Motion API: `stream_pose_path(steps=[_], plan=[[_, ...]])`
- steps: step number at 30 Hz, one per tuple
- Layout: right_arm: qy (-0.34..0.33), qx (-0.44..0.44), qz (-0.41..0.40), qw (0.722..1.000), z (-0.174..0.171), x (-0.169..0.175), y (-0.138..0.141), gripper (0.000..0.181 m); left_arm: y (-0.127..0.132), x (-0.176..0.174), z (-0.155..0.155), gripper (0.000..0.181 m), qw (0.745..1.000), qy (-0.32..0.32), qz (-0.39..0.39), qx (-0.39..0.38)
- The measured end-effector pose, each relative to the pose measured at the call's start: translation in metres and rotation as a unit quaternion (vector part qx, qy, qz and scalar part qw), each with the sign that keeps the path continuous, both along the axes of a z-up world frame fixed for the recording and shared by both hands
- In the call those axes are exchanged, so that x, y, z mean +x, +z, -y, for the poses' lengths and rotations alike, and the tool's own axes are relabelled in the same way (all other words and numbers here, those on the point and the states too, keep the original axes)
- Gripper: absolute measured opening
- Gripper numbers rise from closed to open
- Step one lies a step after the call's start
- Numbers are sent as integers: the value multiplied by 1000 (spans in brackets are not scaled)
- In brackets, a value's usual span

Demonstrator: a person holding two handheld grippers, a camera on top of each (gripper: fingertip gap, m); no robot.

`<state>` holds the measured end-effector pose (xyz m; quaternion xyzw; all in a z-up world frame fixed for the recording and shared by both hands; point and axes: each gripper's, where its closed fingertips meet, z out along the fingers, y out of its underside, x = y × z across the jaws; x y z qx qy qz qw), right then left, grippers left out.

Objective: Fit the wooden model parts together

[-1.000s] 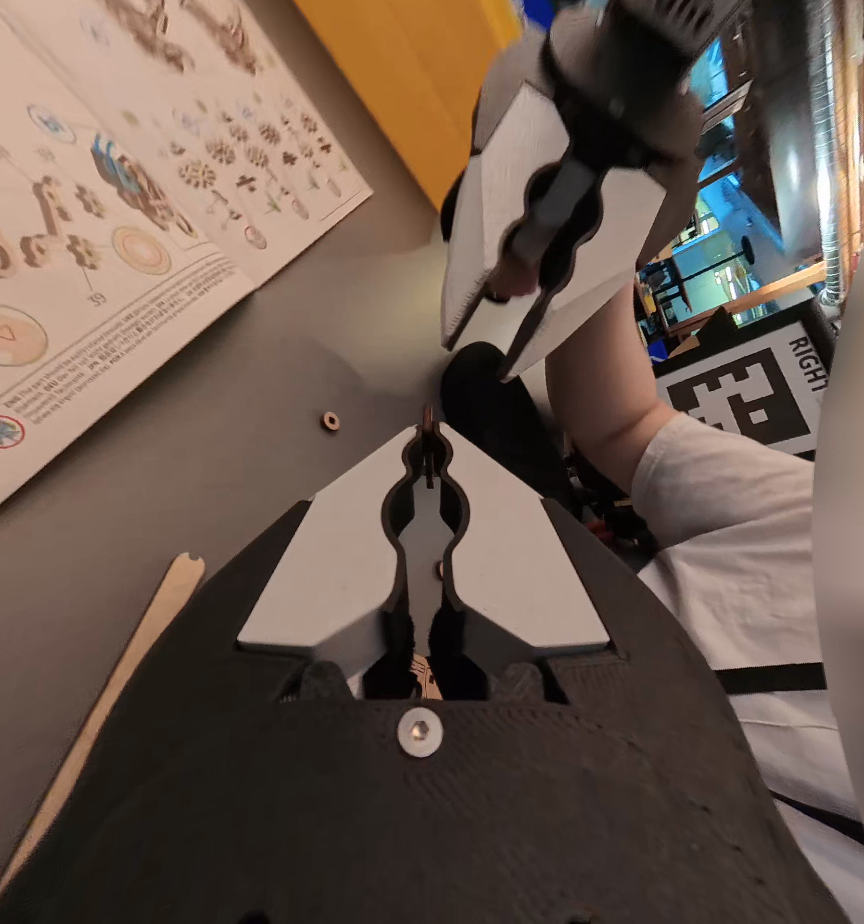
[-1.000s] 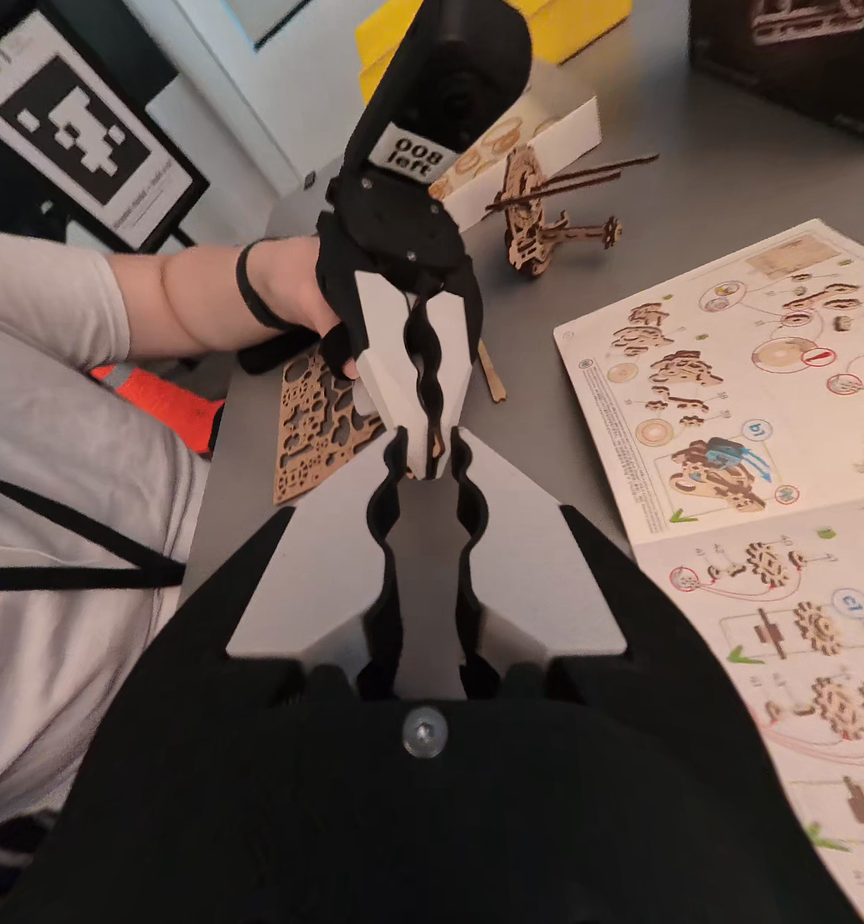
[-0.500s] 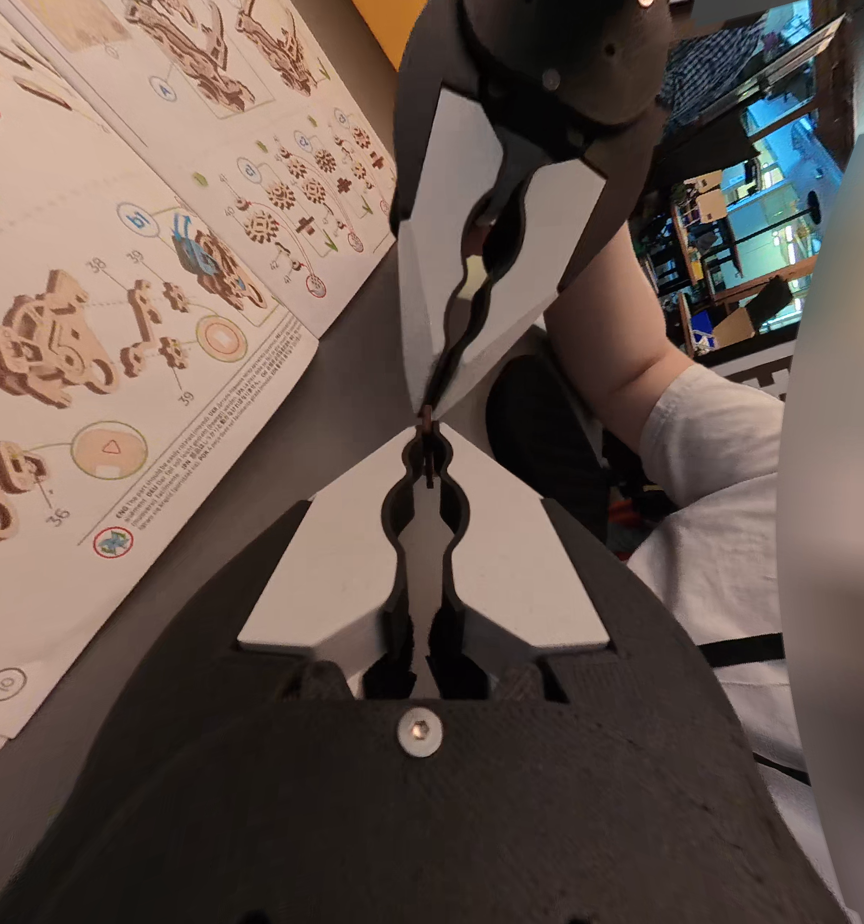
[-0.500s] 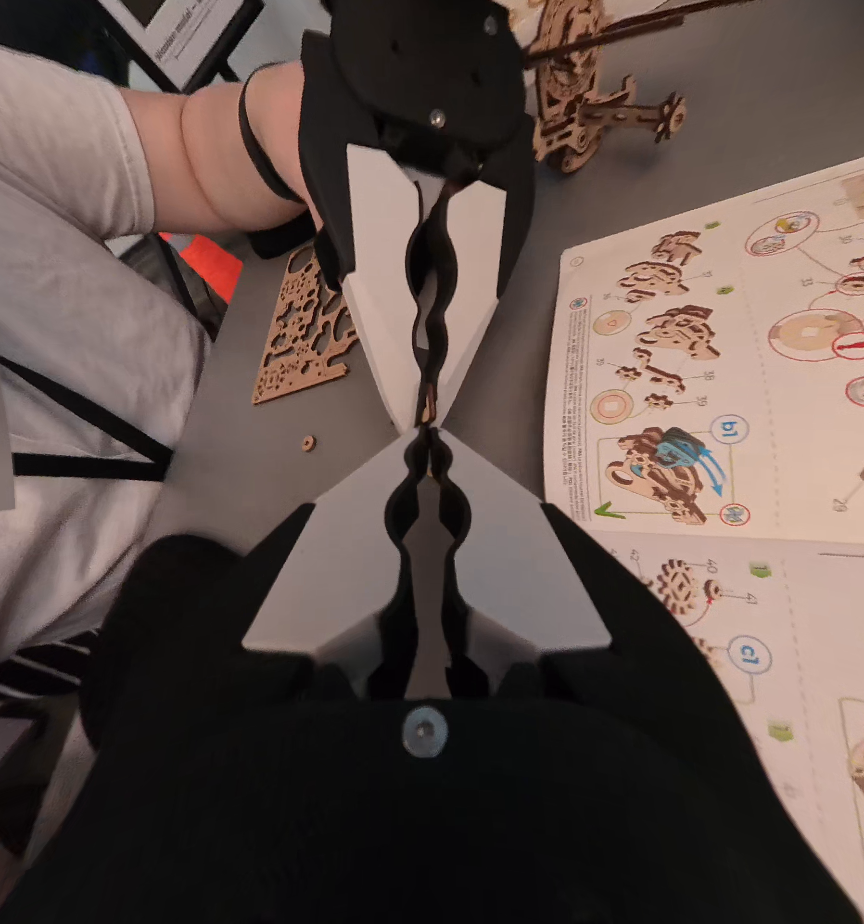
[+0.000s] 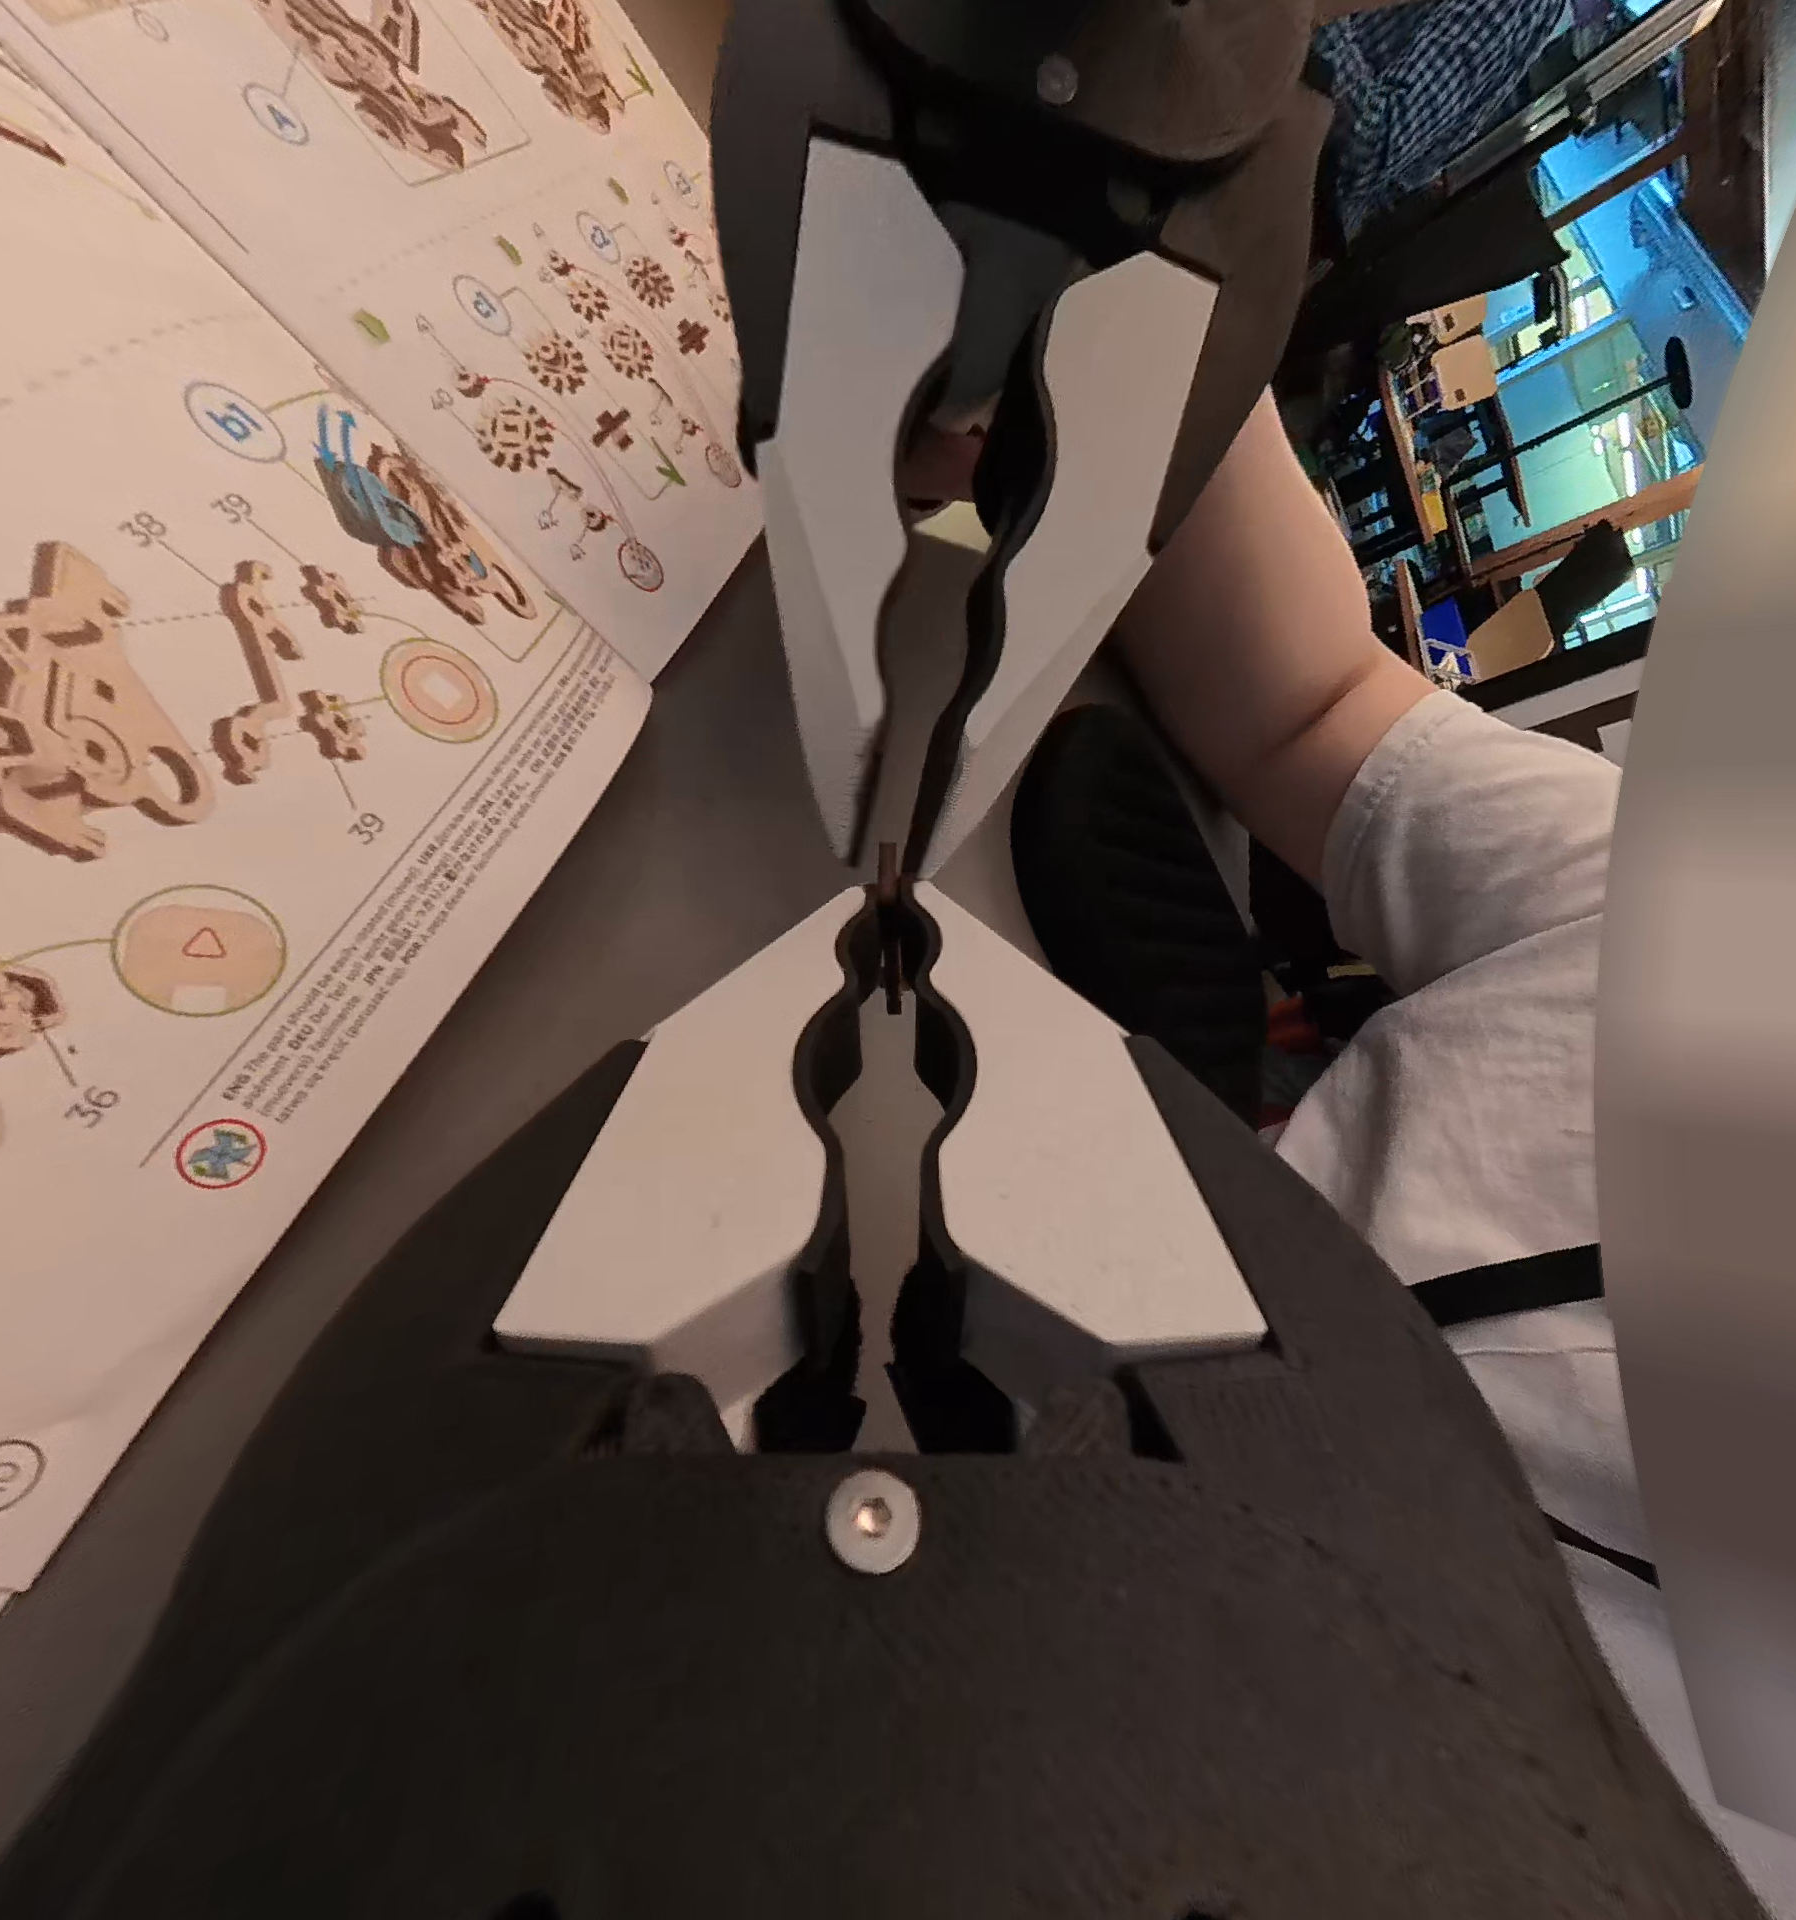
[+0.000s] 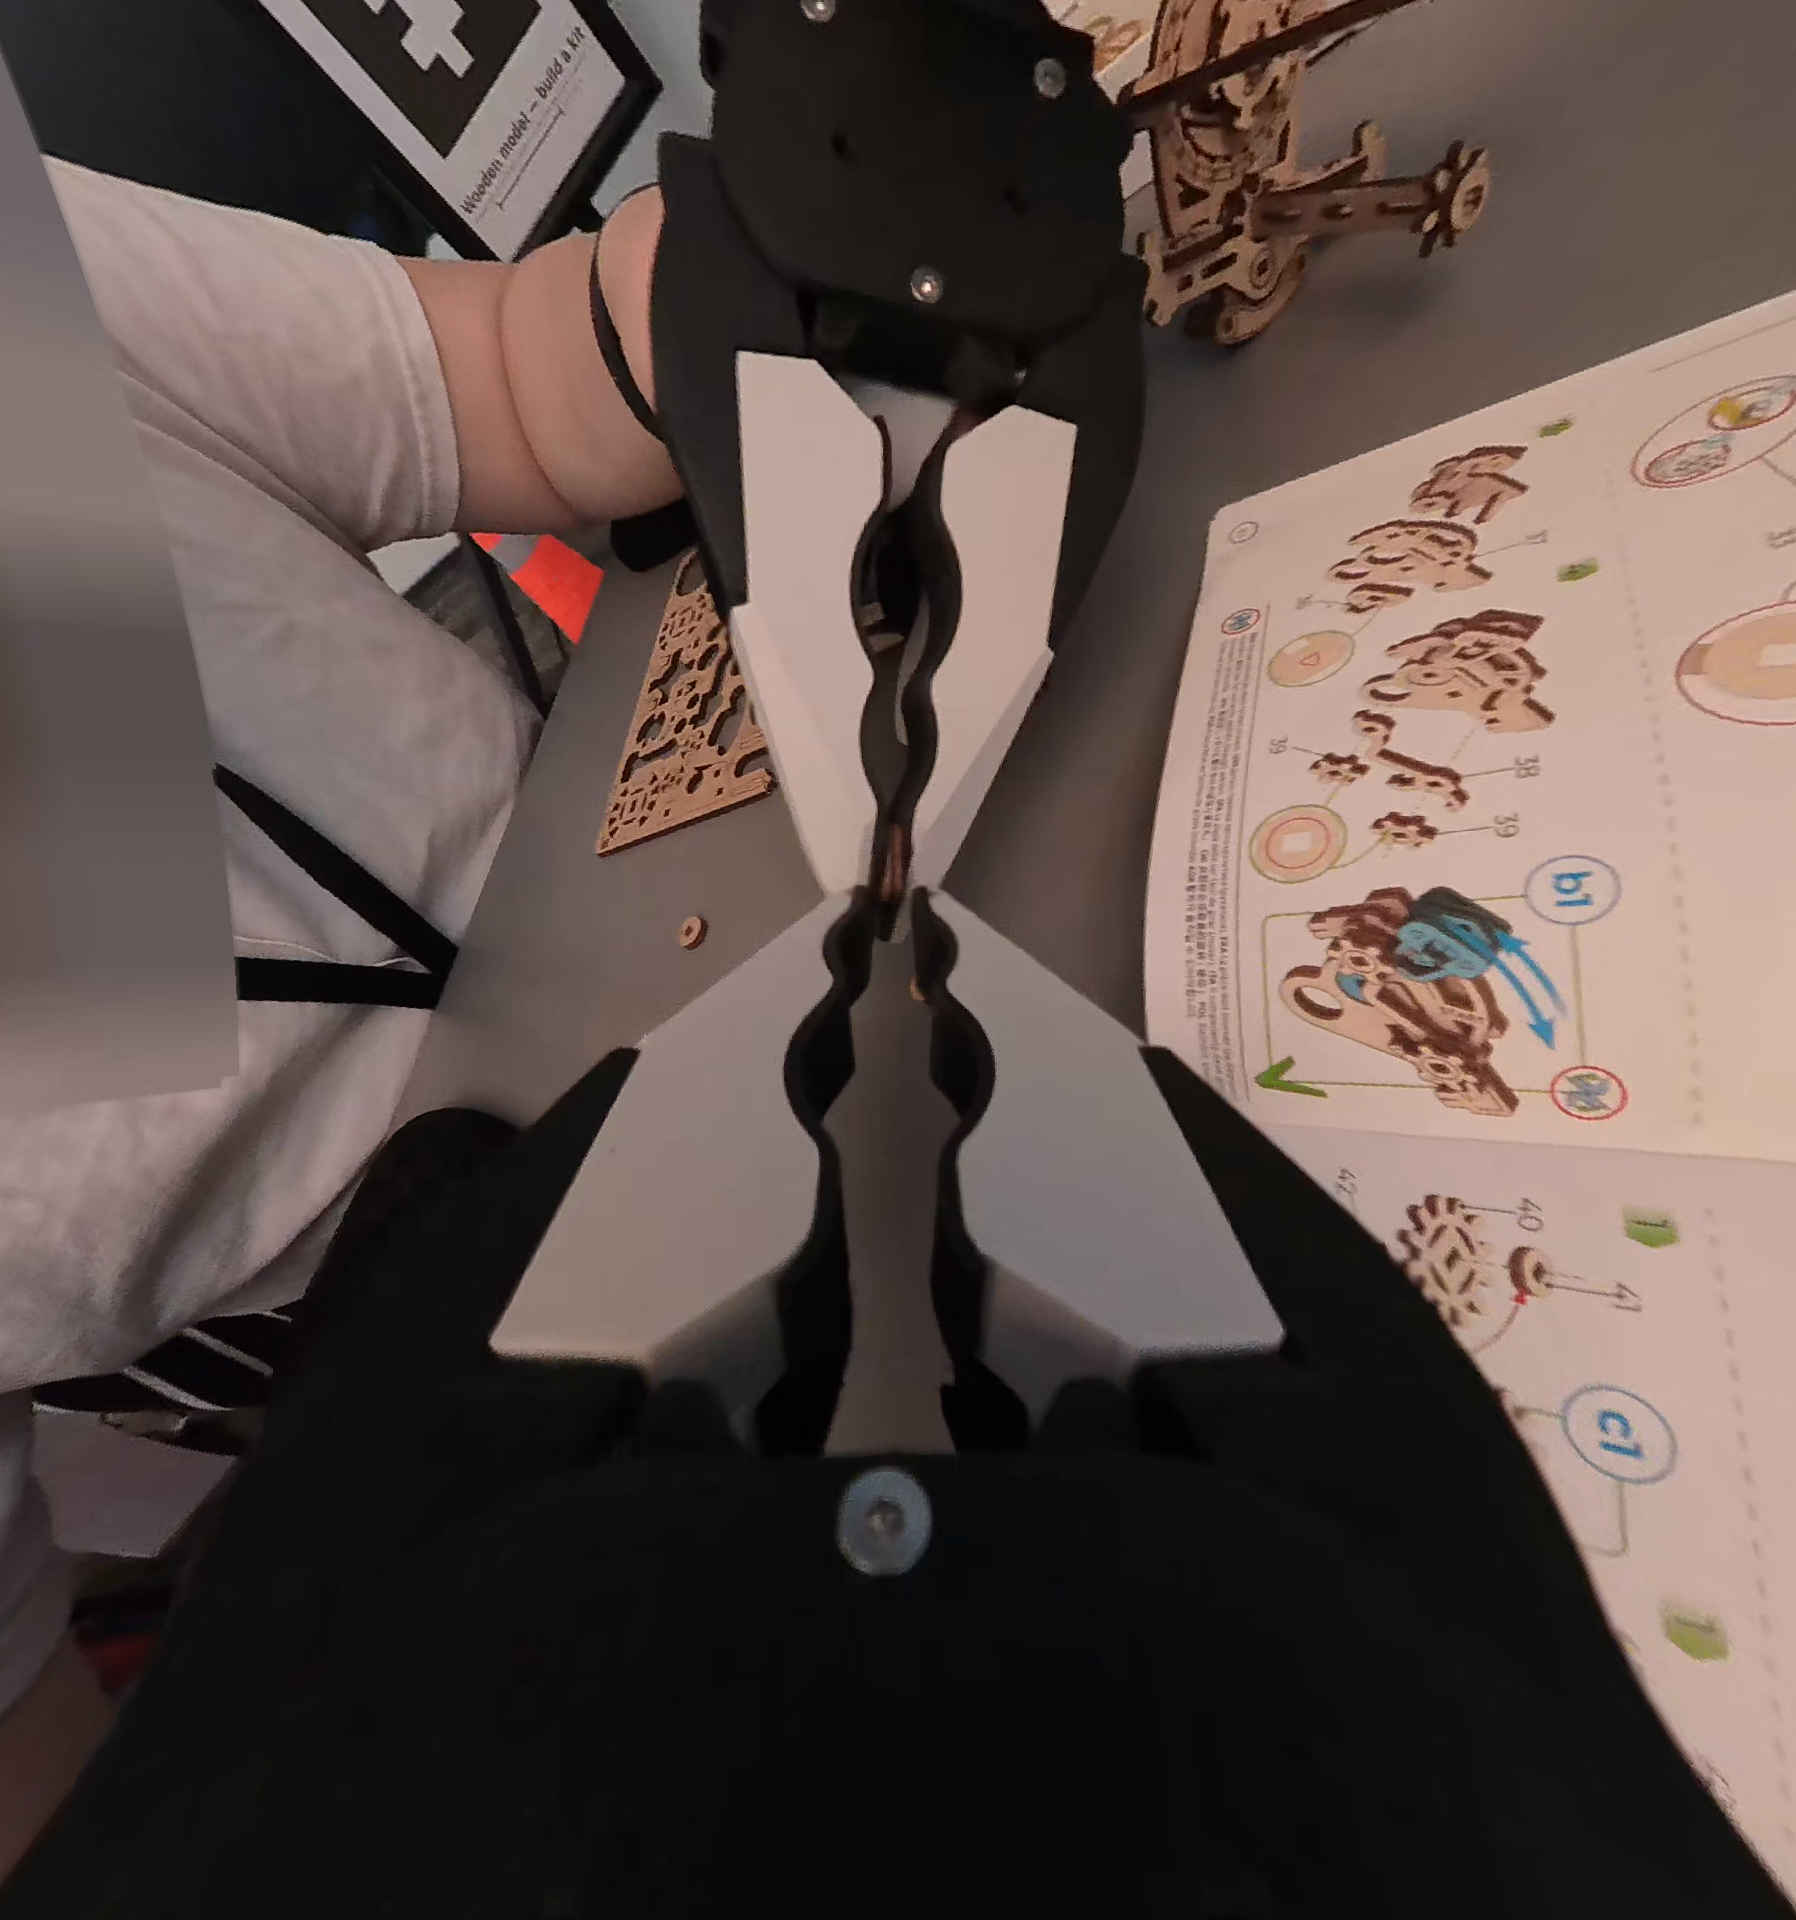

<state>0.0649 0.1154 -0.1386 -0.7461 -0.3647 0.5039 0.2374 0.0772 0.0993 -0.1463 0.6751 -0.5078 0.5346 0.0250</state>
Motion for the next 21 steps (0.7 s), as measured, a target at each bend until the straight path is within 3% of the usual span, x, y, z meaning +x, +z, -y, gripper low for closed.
stream_pose_path(steps=[7, 13, 16, 21], plan=[[-2, -43, -45, 998, 0, -5, 4, 2, -1, -3, 4, 0, 1000, -22, 3, 11], [-15, -38, -34, 999, -1, -2, 6, 0, 0, -2, 1, 6, 1000, -18, 12, 19], [-58, -80, -35, 995, -8, 9, 1, 0, 0, -8, -7, 20, 1000, -11, 4, 28], [-105, -227, -63, 966, -2, 17, -19, 0, -2, -24, -24, 19, 995, 13, 2, 98]])
